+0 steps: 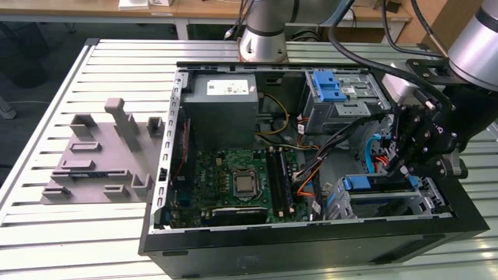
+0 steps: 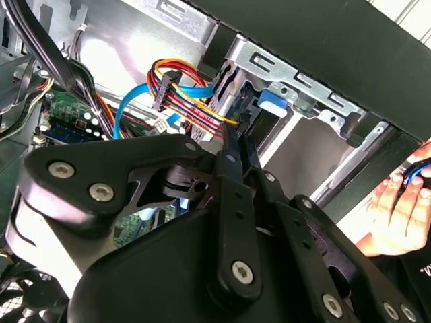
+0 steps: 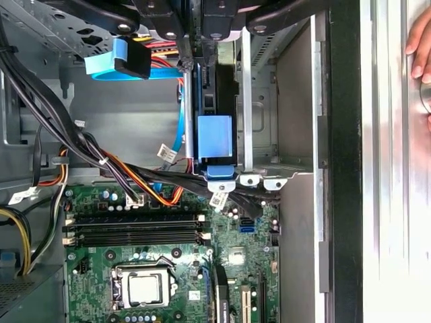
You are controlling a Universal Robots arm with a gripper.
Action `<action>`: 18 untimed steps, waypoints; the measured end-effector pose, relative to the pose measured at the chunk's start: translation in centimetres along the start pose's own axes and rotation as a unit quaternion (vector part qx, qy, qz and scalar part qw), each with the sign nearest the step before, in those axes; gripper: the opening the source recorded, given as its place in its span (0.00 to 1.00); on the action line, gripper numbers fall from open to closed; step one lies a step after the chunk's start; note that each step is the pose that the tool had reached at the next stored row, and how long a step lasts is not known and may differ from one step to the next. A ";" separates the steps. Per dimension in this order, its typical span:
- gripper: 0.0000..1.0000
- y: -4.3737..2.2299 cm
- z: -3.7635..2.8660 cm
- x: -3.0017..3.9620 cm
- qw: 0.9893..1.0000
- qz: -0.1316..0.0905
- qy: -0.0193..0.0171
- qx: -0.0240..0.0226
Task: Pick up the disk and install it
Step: 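Insert the first disk wire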
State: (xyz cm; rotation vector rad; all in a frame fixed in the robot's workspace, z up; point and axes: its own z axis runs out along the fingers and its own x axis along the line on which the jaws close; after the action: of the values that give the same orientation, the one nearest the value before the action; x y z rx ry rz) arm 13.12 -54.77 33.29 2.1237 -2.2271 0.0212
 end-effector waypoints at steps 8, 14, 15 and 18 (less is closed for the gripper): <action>0.16 -0.01 0.05 0.14 1.000 0.000 0.000 0.000; 0.16 -0.03 -0.10 0.16 1.000 0.000 0.000 0.000; 0.16 -0.04 -0.10 0.16 1.000 0.000 0.000 0.000; 0.16 -0.05 -0.08 0.17 1.000 0.000 -0.001 0.000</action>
State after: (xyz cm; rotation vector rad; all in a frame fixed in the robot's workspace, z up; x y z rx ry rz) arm 13.16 -54.93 33.38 2.1244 -2.2277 0.0197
